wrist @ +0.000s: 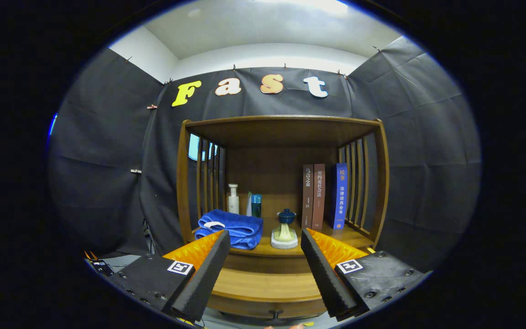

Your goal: Pull open the drawer, take out the items inside it, and place them on the countertop above the cabinet.

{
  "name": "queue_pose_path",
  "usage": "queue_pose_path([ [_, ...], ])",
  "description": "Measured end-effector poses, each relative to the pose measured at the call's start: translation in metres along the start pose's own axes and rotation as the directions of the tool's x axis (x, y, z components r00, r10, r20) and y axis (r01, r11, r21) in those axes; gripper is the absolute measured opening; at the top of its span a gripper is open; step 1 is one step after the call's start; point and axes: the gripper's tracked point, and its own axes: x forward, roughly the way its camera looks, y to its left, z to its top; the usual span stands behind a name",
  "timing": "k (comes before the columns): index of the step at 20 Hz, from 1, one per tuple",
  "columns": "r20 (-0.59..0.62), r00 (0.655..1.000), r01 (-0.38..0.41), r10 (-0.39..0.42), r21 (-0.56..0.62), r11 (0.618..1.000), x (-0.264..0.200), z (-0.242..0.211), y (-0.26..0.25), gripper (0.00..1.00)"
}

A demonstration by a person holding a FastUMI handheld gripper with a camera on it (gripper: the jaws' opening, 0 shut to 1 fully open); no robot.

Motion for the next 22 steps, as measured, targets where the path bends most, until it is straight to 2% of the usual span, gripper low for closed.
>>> queue_pose_path([
  [7, -0.069, 0.994, 0.086, -0.086, -0.002, 0.996, -0.033, -0.117, -0.022, 0.99],
  [11, -0.152, 0.984, 0.09, -0.091, -0.012, 0.996, -0.031, -0.177, -0.026, 0.99],
  [16, -0.2, 0.976, 0.089, -0.088, -0.004, 0.996, -0.016, -0.205, -0.028, 0.99],
  [22, -0.188, 0.978, 0.086, -0.087, -0.016, 0.996, -0.015, -0.203, -0.028, 1.0],
])
